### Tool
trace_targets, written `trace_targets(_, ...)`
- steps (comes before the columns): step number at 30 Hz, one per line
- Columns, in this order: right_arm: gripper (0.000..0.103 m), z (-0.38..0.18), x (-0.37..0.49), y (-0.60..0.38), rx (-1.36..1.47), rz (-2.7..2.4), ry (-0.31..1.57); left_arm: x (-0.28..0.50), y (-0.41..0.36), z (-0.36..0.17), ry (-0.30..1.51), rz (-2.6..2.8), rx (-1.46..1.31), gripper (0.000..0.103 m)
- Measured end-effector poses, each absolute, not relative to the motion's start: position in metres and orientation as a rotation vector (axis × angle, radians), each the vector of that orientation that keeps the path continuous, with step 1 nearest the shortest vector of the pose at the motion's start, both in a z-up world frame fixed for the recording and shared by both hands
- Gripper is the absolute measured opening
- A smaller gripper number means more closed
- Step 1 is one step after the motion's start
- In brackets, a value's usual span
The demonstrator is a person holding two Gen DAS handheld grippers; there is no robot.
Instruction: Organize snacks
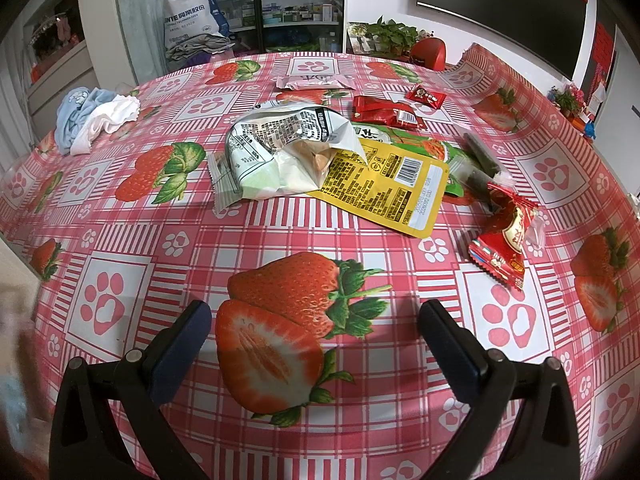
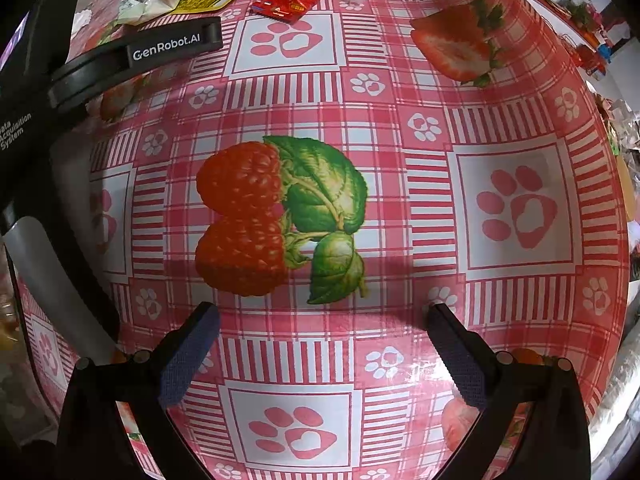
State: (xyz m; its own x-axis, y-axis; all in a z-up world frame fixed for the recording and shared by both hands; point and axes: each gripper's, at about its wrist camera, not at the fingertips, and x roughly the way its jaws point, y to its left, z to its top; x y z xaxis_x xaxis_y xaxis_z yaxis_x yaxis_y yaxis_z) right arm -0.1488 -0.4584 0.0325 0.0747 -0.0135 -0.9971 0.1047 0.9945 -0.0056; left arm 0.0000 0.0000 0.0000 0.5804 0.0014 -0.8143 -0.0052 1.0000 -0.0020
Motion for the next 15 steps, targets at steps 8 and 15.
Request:
trace_targets(8,0.103,0.0306,-0.1476,-0.4593,0.08,-0.096,1.487,-0.0001,0.0,0.0001,0.952,0.004,-0.004,0.103)
trace_targets(15,0.103,0.0314,-0.1535,-0.4575,0.088,-0.108,1.467,0.0,0.0,0.0001,0.952,0.004,-0.004,0.103)
